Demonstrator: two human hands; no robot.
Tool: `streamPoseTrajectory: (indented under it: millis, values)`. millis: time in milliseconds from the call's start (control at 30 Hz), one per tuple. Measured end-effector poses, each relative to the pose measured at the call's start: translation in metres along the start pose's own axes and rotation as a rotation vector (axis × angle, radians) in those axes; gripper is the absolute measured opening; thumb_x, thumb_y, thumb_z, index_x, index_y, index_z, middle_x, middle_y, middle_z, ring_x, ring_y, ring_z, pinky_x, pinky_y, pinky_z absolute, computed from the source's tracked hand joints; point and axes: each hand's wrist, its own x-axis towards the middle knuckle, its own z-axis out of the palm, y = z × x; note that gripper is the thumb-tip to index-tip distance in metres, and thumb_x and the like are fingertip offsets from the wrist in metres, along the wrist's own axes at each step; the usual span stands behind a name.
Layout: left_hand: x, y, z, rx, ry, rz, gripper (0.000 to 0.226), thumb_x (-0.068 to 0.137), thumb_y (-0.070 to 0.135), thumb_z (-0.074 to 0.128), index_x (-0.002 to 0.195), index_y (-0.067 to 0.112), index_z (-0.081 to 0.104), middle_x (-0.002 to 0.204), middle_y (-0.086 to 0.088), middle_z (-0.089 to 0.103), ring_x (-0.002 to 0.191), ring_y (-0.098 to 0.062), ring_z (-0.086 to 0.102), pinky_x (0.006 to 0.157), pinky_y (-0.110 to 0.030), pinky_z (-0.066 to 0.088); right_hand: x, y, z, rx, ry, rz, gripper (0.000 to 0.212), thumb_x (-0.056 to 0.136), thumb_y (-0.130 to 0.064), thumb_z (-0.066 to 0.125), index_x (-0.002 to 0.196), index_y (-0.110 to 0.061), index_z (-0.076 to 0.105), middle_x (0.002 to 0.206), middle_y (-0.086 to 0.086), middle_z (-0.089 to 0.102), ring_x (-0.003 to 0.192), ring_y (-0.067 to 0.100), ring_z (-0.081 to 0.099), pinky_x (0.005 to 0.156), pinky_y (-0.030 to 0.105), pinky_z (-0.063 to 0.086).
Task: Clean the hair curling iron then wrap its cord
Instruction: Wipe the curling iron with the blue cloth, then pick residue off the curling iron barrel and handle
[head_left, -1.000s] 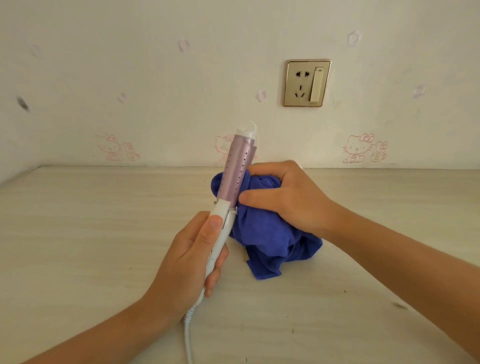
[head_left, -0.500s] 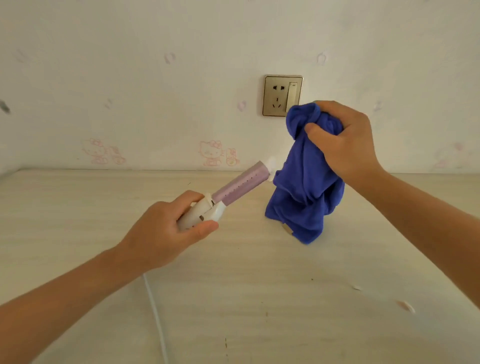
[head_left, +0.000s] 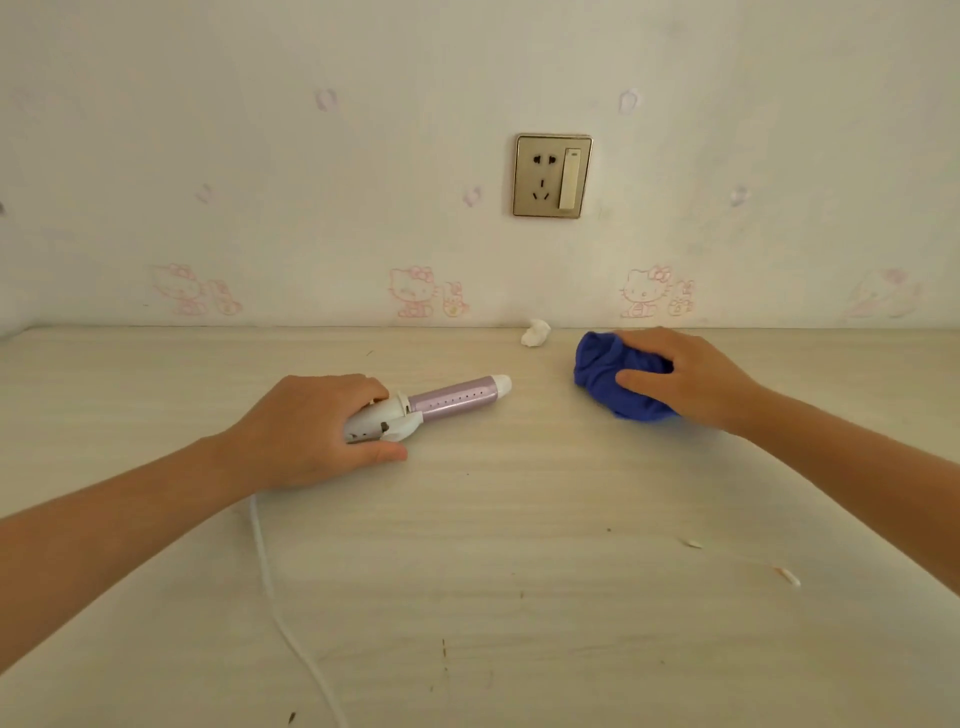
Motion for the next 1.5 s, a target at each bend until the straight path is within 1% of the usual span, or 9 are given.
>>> streamPoseTrajectory:
  millis: [133,267,433,567,733,867,1100,1400,1500]
  values:
    - [0.002,0.007,-0.007,0.014,0.024,0.027,0.068,0.077,0.085,0.049,0.118,0.031,0.06,0.105,0.02,0.058,0.086,-0.005,0.057,0.07,-0.029,0.047,-0.011,-0.007,-0.011,0.06,0.174,-0.028,0.05,0.092,-0.028,0.069,0.136,-0.048,0.055,0.139,-0.026,0.053,0.127,-0.003,0.047,0.105,0.023,0.033]
    - [0.005,0.036,-0.023,-0.014,0.179,0.098,0.058,0.084,0.063,0.057,0.118,0.018,0.066,0.114,0.005,0.062,0.096,-0.017,0.061,0.081,-0.035,0.048,-0.045,-0.037,-0.034,0.079,0.297,-0.149,0.017,0.091,-0.018,0.069,0.101,-0.031,0.07,0.112,-0.014,0.065,0.109,0.005,0.059,0.095,0.017,0.041]
    - [0.002,0.129,-0.029,-0.245,0.193,0.24,0.03,0.091,0.048,0.061,0.105,0.024,0.069,0.095,0.012,0.061,0.081,-0.013,0.057,0.091,-0.017,0.041,-0.118,-0.059,-0.05,-0.069,0.004,-0.126,0.01,0.083,-0.041,0.063,0.077,-0.035,0.068,0.087,-0.014,0.068,0.088,0.011,0.061,0.07,0.023,0.046]
    - [0.001,0.208,-0.006,-0.305,0.018,0.354,0.04,0.092,0.057,0.053,0.116,0.029,0.069,0.107,0.015,0.063,0.093,-0.006,0.056,0.085,-0.018,0.04,-0.163,-0.041,-0.054,-0.251,-0.236,-0.019,0.026,0.079,-0.063,0.06,0.094,-0.043,0.066,0.099,-0.021,0.064,0.103,0.003,0.058,0.082,0.021,0.046]
    - [0.023,0.252,0.033,-0.27,-0.114,0.33,0.045,0.098,0.054,0.054,0.136,0.031,0.059,0.124,0.012,0.057,0.113,-0.012,0.051,0.097,-0.032,0.041,-0.186,-0.018,-0.045,-0.303,-0.219,0.052,0.019,0.086,-0.054,0.066,0.101,-0.042,0.063,0.1,-0.025,0.059,0.104,-0.004,0.053,0.086,0.018,0.046]
    - [0.036,0.258,0.045,-0.282,-0.116,0.288,0.026,0.101,0.042,0.055,0.115,0.029,0.072,0.11,0.012,0.061,0.105,-0.011,0.054,0.09,-0.034,0.046,-0.19,-0.013,-0.029,-0.275,-0.131,0.043,0.002,0.088,-0.037,0.065,0.087,-0.036,0.066,0.087,-0.02,0.06,0.09,0.001,0.056,0.079,0.021,0.047]
    - [0.044,0.26,0.044,-0.214,-0.07,0.347,0.023,0.103,0.032,0.049,0.102,0.022,0.069,0.101,0.009,0.063,0.092,-0.014,0.058,0.077,-0.035,0.049,-0.188,-0.017,-0.019,-0.21,-0.015,0.051,0.009,0.082,-0.025,0.068,0.077,-0.032,0.066,0.077,-0.018,0.061,0.08,0.004,0.059,0.068,0.015,0.044]
    - [0.021,0.215,-0.013,-0.274,0.188,0.234,0.01,0.093,0.024,0.062,0.085,0.025,0.055,0.07,0.013,0.061,0.065,-0.009,0.051,0.058,-0.017,0.037,-0.148,-0.061,-0.012,0.09,0.131,-0.067,0.013,0.09,-0.016,0.072,0.088,-0.029,0.07,0.077,-0.015,0.069,0.073,0.013,0.063,0.065,0.019,0.05]
    - [0.008,0.191,-0.022,-0.321,0.224,0.153,0.013,0.093,0.017,0.065,0.087,0.025,0.057,0.071,0.017,0.054,0.062,0.002,0.048,0.067,-0.03,0.043,-0.123,-0.08,0.004,0.118,0.113,-0.107,0.011,0.092,-0.018,0.07,0.089,-0.027,0.074,0.077,-0.014,0.068,0.074,0.012,0.063,0.065,0.021,0.05]
